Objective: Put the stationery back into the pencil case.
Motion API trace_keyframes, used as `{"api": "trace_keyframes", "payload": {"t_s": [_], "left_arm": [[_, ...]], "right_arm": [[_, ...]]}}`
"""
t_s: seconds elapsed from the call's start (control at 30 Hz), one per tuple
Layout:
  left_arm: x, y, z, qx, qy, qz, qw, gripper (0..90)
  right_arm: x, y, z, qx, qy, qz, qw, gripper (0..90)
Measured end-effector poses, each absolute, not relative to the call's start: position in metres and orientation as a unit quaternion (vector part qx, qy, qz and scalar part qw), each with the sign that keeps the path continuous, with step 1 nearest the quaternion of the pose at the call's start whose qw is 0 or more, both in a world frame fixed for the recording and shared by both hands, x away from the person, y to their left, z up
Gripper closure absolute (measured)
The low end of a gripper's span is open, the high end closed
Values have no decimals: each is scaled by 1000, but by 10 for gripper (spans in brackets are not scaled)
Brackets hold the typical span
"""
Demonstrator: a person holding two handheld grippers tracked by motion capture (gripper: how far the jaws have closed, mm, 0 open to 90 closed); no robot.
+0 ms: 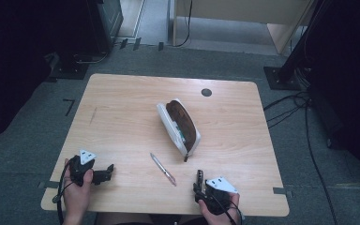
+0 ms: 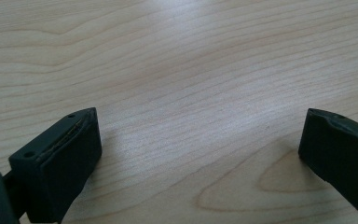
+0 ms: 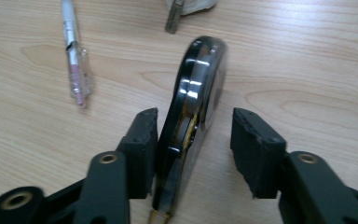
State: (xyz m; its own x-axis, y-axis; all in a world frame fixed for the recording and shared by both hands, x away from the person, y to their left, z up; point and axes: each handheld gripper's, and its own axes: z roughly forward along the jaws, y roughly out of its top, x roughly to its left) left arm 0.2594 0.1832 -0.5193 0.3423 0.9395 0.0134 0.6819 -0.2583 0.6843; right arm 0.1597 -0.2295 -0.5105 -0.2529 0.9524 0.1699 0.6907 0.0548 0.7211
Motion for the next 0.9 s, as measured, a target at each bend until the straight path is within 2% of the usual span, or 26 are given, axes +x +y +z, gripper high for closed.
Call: {"api": "trace_keyframes", "payload": {"t_s": [0.27, 0.4, 0.9], "left_arm": [[259, 183, -519, 763, 531, 216, 298, 0], [259, 183, -519, 763, 531, 216, 298, 0], [259, 183, -519, 764, 531, 216, 297, 0]], "right_arm": [[166, -239, -513, 570, 714, 359, 190, 678], [167, -243, -513, 561, 719, 360, 197, 681], [155, -252, -513, 536, 738, 370, 178, 670]]}}
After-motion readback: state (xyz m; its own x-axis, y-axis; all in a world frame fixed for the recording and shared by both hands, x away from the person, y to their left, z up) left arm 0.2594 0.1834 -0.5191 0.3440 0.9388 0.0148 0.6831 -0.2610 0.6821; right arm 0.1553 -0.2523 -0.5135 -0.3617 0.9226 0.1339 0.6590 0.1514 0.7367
